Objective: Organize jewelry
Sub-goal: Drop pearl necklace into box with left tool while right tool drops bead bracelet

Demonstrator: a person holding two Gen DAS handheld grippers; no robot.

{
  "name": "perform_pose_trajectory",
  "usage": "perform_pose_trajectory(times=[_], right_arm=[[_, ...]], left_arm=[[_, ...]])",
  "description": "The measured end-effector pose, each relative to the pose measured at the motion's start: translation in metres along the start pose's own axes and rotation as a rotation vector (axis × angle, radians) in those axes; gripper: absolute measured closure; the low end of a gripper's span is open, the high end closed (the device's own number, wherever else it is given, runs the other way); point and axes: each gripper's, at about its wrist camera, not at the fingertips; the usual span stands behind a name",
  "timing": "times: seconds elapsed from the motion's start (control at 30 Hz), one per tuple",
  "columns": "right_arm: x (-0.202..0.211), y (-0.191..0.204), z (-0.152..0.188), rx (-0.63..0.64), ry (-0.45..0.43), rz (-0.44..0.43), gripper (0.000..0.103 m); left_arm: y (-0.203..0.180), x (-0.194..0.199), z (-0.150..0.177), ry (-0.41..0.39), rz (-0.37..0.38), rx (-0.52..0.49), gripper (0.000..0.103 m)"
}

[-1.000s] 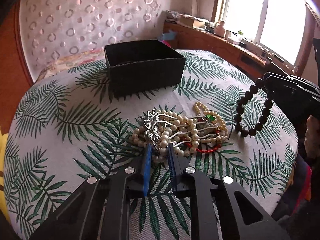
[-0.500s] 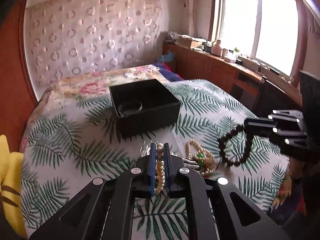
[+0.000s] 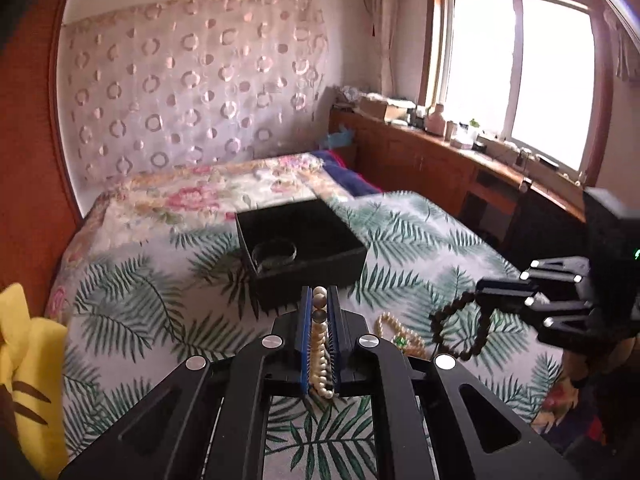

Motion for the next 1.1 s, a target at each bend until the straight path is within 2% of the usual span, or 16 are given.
perform_pose_trajectory(times=[0.67,1.1], right_arm=[[0.014,0.020,-0.052,0.041,-0.087,-0.019,0.088],[0.002,0.031,-0.101,0.084,-0.130,-0.011,0.088]], left_arm=[[0.005,0.038,-0.076,-0.149,-0.029,-0.033,0.097],[0.019,0.043,-0.112,-0.180,-0.093,-0.054,0.097]])
Point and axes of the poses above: each gripper's, at about its wrist camera, not at the fingertips, and x roughly against the way its jaws point, y to its left, z to its underside, and after that the axes turned 14 degrees about -x, right-handed
